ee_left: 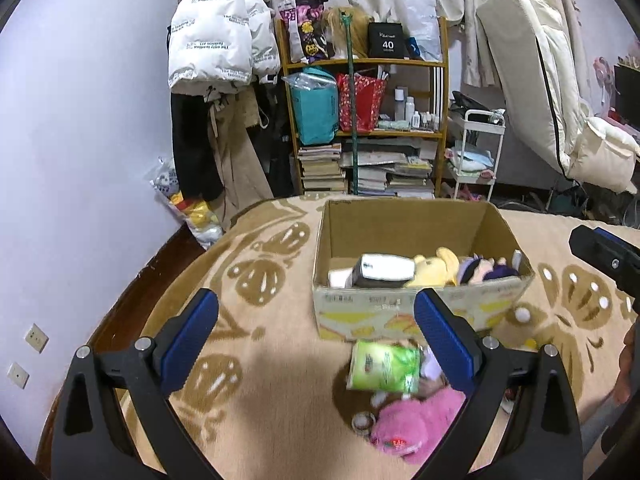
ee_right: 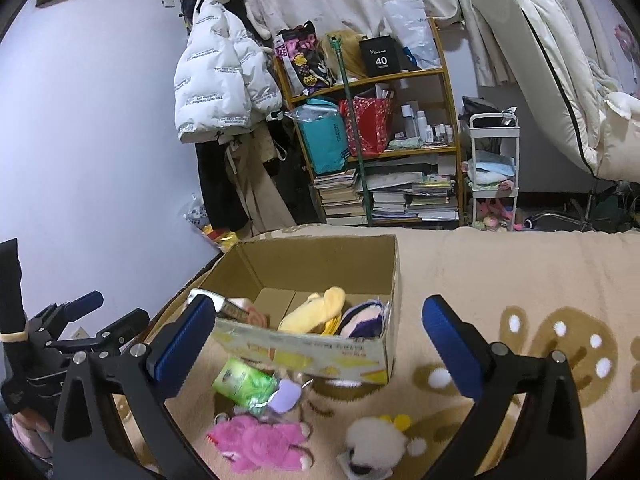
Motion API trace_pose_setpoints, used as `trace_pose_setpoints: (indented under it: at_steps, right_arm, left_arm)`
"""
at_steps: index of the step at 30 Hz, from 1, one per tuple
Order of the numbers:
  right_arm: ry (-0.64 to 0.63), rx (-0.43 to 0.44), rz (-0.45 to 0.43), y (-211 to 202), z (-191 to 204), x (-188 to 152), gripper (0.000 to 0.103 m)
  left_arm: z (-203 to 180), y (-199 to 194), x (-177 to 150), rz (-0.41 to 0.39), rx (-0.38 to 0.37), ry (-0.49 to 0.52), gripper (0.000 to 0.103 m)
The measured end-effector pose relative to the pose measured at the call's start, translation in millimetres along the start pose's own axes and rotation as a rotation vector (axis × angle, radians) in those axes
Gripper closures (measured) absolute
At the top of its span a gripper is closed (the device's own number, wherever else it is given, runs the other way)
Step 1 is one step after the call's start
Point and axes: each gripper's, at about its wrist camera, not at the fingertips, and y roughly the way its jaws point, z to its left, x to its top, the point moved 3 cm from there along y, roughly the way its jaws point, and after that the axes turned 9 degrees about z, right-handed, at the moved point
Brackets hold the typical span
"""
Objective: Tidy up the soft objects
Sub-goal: 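Move both tools back toward the pink bear and white fluffy toy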
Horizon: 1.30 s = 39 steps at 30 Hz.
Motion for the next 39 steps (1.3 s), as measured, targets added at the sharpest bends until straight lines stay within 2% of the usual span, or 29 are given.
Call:
trace_pose_setpoints:
  at_steps: [9,14,24,39]
  right_arm:
    - [-0.029,-0.028,0.052,-19,7,-16,0.0]
    - [-0.02,-0.056,0.096,-21,6,-27,0.0]
    - [0.015,-0.09,0.202,0,-5,-38,0.0]
    - [0.095,-0.109,0.325,35,-30,-49,0.0]
  left_arm:
    - [0,-24,-32,0.048,0.009,0.018,0.005]
    - [0,-23,-41,0.083,0.001,0.01,0.005]
    - [-6,-3,-48,0.125,-0.025,-0.005,0.005]
    - [-43,21,-48,0.142,-0.035,0.106,0.005]
